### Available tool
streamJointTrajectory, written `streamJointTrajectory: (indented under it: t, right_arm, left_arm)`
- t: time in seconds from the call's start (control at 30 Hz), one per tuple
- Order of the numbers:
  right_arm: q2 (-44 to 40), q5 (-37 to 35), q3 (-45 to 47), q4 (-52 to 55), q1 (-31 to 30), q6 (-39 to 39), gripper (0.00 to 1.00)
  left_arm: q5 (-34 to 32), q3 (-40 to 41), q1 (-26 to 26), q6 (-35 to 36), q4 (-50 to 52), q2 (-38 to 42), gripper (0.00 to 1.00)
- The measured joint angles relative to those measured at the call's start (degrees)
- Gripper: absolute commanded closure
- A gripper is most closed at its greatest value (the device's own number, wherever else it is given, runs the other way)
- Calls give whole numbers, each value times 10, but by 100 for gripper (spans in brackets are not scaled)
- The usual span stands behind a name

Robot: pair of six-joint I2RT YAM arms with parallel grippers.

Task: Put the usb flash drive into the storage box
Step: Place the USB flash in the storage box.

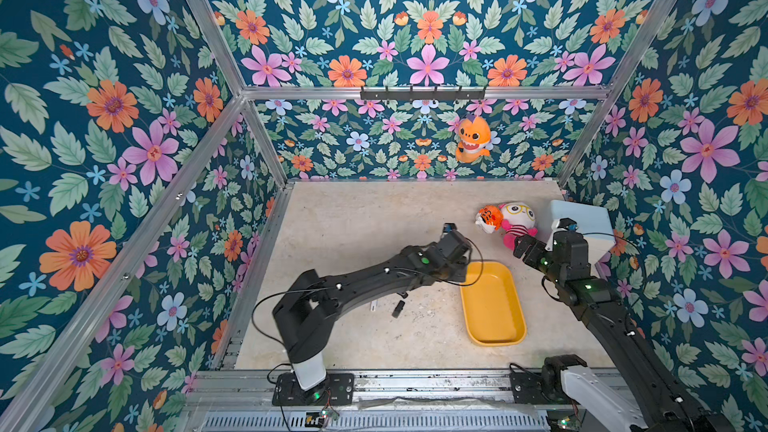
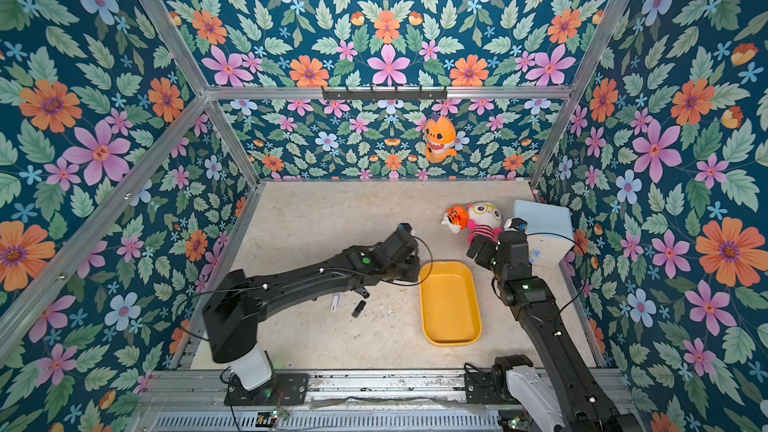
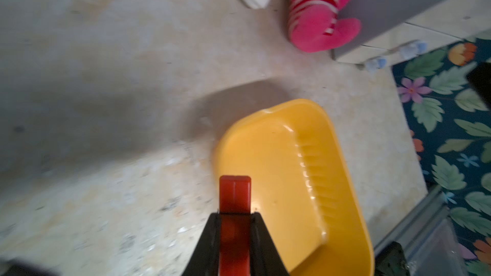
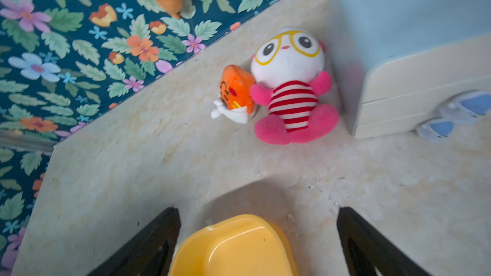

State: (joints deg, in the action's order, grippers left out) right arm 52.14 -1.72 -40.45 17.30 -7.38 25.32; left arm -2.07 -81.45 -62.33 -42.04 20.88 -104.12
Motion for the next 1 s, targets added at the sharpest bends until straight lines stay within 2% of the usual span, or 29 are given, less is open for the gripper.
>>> streamJointTrajectory:
  t: [0.17, 0.33, 0.53, 0.8, 0.87, 1.0]
  right_arm:
    - [20, 5, -9, 22, 21, 22, 3]
    - [23, 13, -9, 30, 25, 31, 3]
    - [25, 17, -9, 35, 25, 31, 3]
    - [27, 30, -9, 38, 25, 31, 3]
    - [28, 30, -9, 40, 25, 31, 3]
    - [28, 34, -9, 40, 25, 31, 3]
  left_arm:
    - [2, -117, -41, -16, 4, -126, 89]
    - [-1, -163, -52, -42, 23, -195, 87]
    - [-14, -190, -52, -60, 35, -249, 86]
    - [-18, -209, -53, -75, 13, -277, 84]
    - [-12, -213, -53, -75, 7, -283, 79]
    - [-8, -212, -53, -77, -4, -285, 62]
